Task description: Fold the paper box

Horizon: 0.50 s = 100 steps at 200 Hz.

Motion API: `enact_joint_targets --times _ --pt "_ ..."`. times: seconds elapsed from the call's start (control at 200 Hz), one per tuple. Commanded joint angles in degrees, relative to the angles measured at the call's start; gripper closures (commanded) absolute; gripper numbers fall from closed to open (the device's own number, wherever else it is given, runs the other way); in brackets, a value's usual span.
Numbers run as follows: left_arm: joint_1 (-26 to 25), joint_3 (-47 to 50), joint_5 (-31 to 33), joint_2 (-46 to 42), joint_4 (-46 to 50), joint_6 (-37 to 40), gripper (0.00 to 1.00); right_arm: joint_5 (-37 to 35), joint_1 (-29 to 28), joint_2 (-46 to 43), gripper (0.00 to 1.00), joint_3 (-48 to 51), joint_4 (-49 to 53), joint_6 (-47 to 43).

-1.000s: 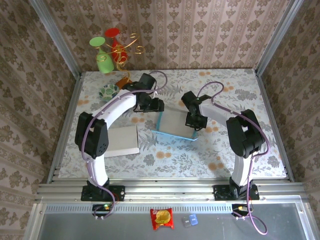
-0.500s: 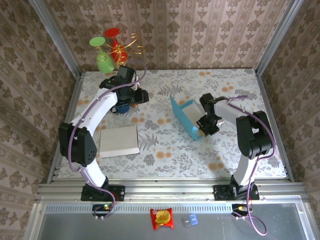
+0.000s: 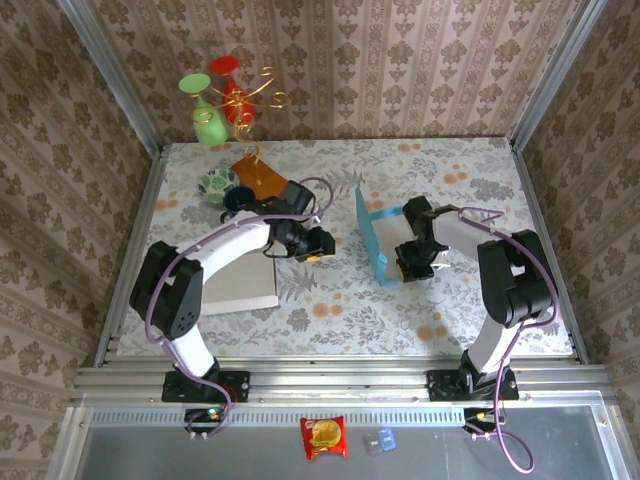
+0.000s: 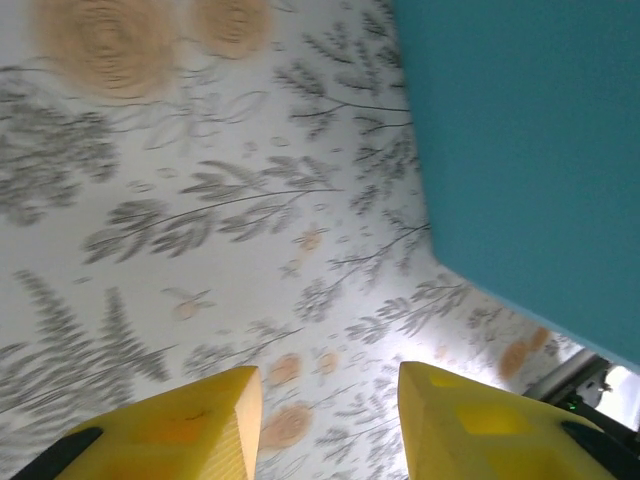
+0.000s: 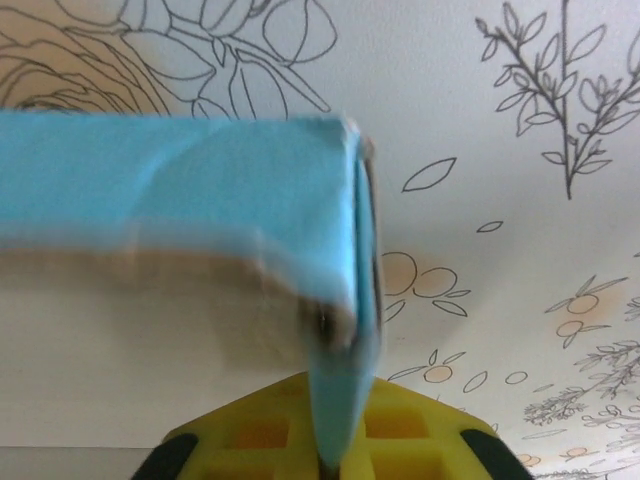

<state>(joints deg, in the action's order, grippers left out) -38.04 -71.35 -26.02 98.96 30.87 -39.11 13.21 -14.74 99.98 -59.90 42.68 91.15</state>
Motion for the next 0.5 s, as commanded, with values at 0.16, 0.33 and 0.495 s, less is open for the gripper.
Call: enact_joint_targets --times 0.16,0.33,0.495 --pt "-3.69 -2.30 -4.90 4.71 -7.13 -4.86 0.60 -0.03 -0.40 -4.59 0.62 5.64 -3.36 -0.16" --pt "-4.91 -2.21 -5.70 5.85 -8.96 -6.28 0.61 -0.17 -0.41 -6.77 0.65 8.47 -9.05 0.48" --pt "-5.48 -2.37 -6.10 6.96 -10.70 -7.24 0.62 -0.23 -0.68 -5.84 0.79 8.52 -11.60 2.41"
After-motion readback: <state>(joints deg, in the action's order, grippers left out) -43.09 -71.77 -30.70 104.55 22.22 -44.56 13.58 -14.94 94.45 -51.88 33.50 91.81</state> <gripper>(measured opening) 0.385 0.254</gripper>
